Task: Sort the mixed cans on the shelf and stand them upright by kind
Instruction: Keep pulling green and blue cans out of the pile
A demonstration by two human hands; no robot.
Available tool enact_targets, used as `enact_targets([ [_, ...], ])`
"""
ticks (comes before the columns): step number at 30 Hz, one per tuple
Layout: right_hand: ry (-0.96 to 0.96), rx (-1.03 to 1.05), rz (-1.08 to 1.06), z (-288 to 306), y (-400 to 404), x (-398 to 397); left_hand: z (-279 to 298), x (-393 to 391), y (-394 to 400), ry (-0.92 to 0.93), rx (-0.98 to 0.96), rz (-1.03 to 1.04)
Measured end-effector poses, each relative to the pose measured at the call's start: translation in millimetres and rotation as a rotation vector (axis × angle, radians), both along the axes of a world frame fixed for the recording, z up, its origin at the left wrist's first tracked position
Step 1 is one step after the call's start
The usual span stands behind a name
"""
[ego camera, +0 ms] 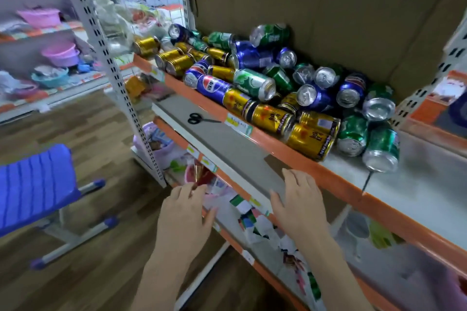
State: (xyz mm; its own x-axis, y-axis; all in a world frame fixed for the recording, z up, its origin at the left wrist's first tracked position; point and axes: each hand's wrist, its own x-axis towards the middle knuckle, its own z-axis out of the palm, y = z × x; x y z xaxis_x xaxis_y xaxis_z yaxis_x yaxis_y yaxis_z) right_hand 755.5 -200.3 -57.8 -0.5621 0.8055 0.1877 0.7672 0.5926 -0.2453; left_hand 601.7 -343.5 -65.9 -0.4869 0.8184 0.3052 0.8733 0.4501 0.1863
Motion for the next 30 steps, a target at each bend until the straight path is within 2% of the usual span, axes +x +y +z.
enact_targets([
  [7,0.101,-0.005,-0.076,0.8,-27.1,-102.9,-3.4,-132.2,-14.7,0.042,-0.143,-0.044],
  [14,0.092,-0.057,-0.162,3.8,-16.1,-151.8,-12.4,-201.7,21.2,-0.055,-0.12,-0.173],
  [17,0.109,-0.006,-0.227,1.6,6.0,-169.5,-12.4,-224.2,50.3,-0.138,-0.124,-0.233],
  [23,0.284,0.102,-0.23,23.9,65.4,-217.1,6.9,-286.8,113.9,-0.067,-0.022,-0.233],
  [30,0.316,0.193,-0.226,44.7,125.4,-273.7,46.4,-345.0,168.9,0.001,0.147,-0.186],
])
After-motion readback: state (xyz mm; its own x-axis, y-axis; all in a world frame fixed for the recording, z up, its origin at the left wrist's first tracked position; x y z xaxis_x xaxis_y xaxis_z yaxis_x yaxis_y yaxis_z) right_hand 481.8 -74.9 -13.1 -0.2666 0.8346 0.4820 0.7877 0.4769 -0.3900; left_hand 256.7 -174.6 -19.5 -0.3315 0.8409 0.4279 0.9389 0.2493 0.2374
